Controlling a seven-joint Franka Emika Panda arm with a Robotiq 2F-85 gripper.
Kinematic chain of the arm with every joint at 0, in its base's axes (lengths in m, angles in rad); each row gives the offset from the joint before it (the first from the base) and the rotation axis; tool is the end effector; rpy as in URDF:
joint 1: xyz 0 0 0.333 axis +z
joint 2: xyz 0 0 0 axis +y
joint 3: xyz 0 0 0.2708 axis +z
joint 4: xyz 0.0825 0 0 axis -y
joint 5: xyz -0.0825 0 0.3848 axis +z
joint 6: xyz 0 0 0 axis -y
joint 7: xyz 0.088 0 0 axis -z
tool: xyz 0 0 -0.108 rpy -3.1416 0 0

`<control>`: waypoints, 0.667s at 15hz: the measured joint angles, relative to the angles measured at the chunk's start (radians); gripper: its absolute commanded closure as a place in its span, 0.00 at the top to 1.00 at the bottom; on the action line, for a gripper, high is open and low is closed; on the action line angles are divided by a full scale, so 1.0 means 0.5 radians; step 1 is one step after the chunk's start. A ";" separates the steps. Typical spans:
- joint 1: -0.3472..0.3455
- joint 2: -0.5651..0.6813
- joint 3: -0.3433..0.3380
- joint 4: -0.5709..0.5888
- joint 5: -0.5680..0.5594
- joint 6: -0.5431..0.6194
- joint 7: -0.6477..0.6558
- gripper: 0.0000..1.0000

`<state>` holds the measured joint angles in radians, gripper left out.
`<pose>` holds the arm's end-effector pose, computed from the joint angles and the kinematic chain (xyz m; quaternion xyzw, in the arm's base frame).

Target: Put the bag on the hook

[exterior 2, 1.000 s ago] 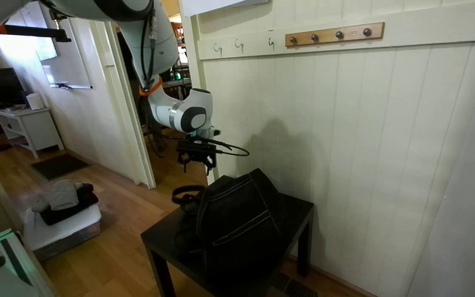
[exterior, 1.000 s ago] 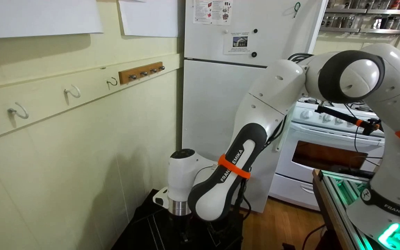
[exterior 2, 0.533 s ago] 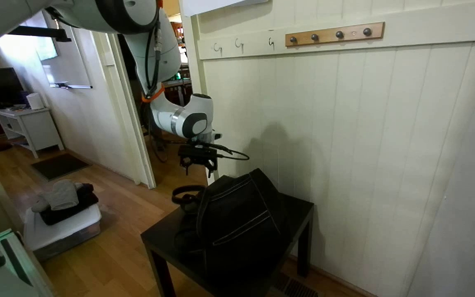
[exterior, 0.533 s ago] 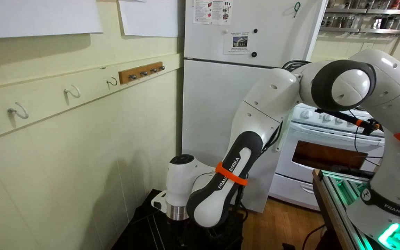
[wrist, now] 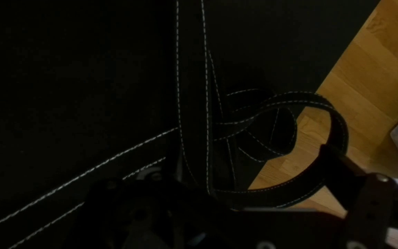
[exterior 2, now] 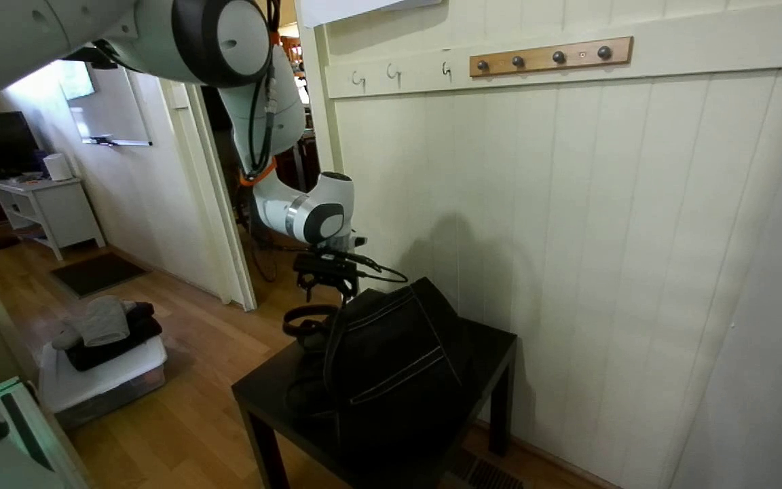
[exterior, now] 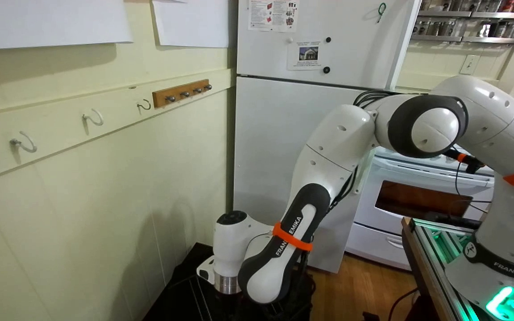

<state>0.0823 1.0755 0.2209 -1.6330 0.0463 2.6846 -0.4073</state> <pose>0.5795 0.1803 -0.0229 -0.9561 -0.2726 -0.0030 0.1072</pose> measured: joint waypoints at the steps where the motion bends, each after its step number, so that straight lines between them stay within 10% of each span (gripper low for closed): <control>1: 0.005 0.035 -0.003 0.022 -0.002 0.000 0.025 1.00; 10: 0.132 0.218 -0.142 0.133 -0.061 0.103 0.330 1.00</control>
<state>0.1481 1.1844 0.1500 -1.5665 0.0158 2.7361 -0.2421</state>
